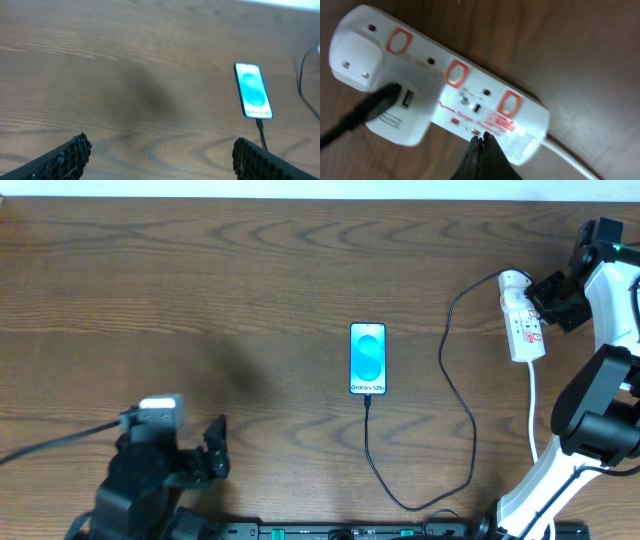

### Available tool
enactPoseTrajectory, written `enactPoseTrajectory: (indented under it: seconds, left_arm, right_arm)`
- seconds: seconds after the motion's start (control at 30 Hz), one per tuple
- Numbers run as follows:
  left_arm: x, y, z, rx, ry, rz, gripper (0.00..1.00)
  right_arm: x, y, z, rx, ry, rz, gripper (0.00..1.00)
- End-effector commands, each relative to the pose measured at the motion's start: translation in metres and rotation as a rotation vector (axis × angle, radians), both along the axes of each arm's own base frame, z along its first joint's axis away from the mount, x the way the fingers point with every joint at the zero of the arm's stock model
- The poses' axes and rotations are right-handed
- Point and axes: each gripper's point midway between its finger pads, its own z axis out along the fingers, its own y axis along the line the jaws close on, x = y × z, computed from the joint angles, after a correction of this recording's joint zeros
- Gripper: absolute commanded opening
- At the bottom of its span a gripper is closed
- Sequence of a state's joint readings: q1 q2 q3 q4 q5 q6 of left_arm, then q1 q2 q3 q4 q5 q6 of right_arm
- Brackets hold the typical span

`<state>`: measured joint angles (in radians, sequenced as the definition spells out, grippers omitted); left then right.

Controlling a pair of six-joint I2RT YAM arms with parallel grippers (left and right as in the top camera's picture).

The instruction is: Plug charger to phone and switch on socket

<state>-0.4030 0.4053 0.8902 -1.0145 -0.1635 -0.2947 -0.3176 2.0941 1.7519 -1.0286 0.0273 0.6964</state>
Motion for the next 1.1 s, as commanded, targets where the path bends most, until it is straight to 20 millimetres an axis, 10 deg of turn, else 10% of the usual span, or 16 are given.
enactPoseTrajectory:
  seconds: [0.0,1.07]
  left_arm:
    - [-0.009,0.014,0.01,-0.026,-0.072,0.06,0.93]
    - [-0.028,0.036,0.027,-0.066,-0.204,0.172,0.93]
  right_arm:
    - [0.011,-0.001,0.001,0.018,-0.035,-0.025,0.01]
    - [0.03,-0.009,-0.043,0.165,-0.082,-0.129,0.01]
